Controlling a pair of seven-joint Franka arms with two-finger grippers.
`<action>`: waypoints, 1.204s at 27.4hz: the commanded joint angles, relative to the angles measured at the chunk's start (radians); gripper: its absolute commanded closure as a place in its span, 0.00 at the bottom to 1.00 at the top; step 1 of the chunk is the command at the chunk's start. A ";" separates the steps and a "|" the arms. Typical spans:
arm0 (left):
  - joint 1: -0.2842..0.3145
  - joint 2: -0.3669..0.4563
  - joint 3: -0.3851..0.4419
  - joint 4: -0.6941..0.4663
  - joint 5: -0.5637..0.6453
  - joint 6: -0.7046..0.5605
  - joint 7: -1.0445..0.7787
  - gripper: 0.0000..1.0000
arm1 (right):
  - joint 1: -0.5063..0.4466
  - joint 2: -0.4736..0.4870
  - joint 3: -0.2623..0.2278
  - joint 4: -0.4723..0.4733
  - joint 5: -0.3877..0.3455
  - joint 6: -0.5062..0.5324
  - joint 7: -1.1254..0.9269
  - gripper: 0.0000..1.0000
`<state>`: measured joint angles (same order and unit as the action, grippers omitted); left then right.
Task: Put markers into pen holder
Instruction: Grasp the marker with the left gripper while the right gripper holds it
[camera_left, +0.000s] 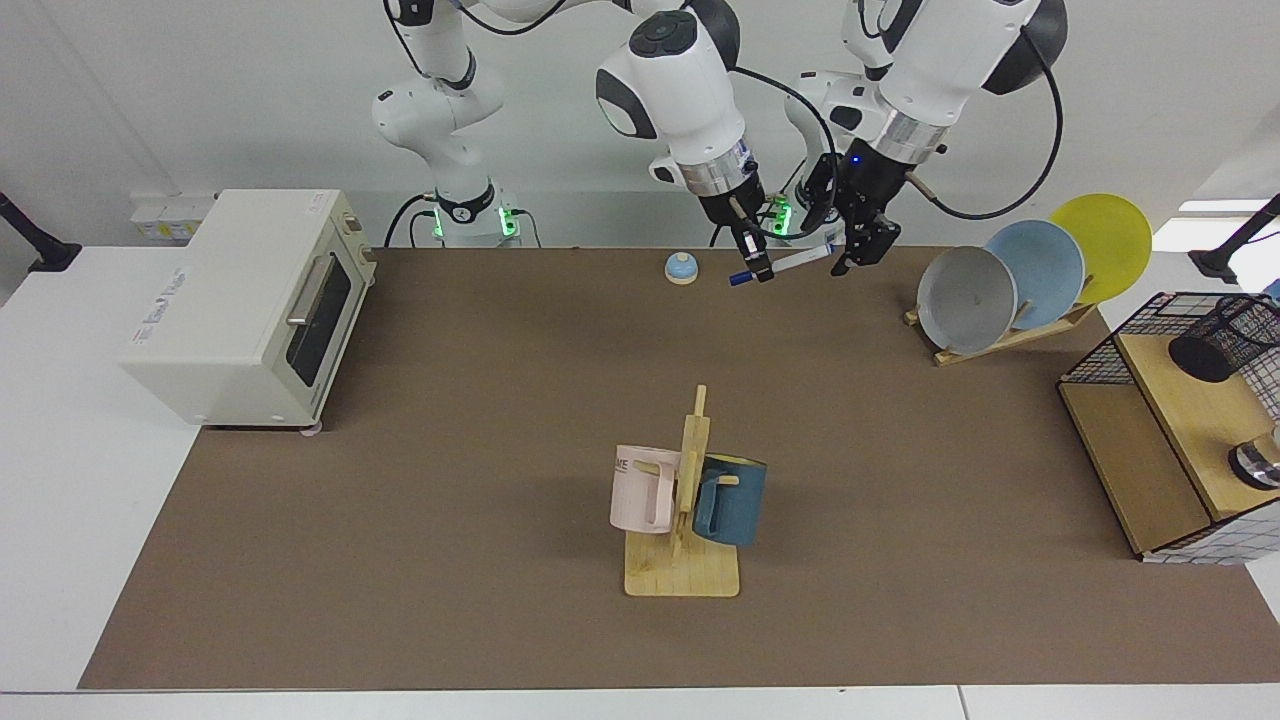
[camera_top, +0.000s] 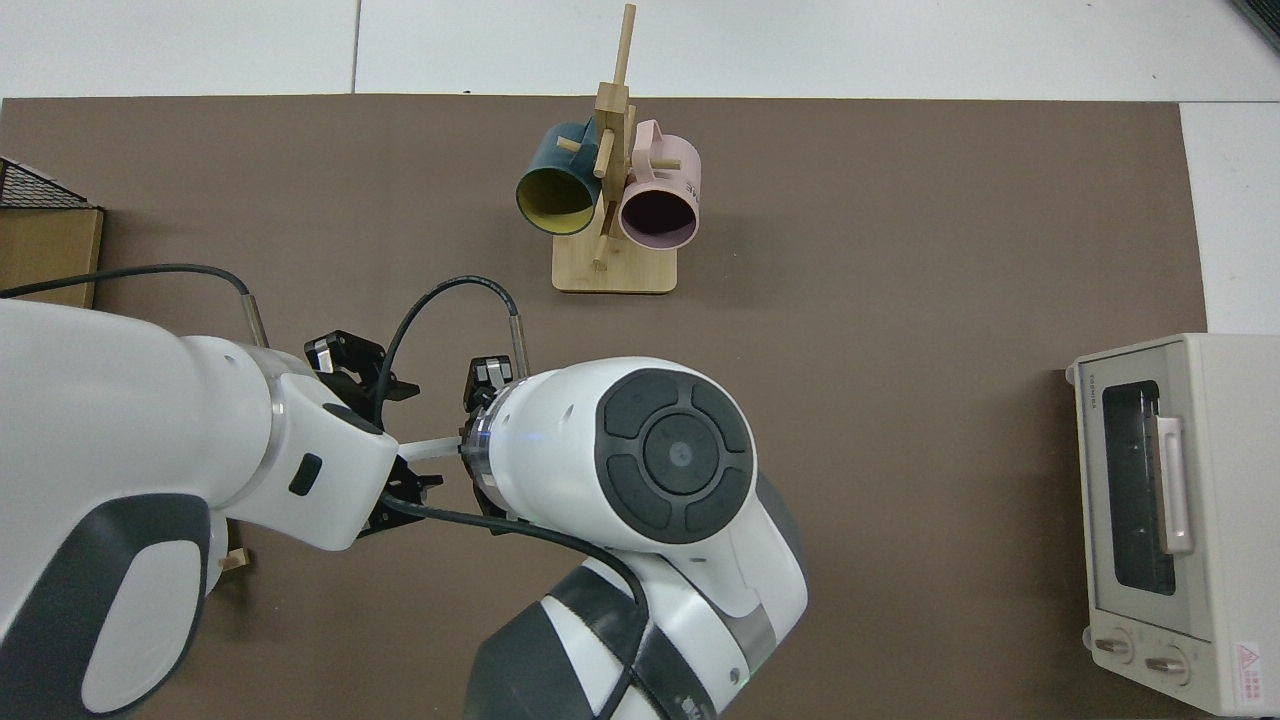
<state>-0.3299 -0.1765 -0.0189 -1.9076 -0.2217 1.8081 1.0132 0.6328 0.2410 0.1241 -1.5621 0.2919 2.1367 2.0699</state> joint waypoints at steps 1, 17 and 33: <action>-0.023 -0.001 0.017 -0.031 -0.004 0.028 0.022 0.24 | 0.008 0.004 -0.001 0.002 0.007 0.009 -0.034 1.00; -0.034 -0.003 0.016 -0.039 0.007 0.011 0.018 0.54 | 0.004 0.003 -0.004 -0.006 -0.025 0.009 -0.054 1.00; -0.025 -0.003 0.017 -0.039 0.010 0.008 0.021 1.00 | 0.002 -0.003 -0.003 -0.016 -0.079 0.009 -0.059 1.00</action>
<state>-0.3404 -0.1681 -0.0194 -1.9290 -0.2204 1.8039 1.0258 0.6386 0.2453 0.1187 -1.5683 0.2236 2.1408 2.0320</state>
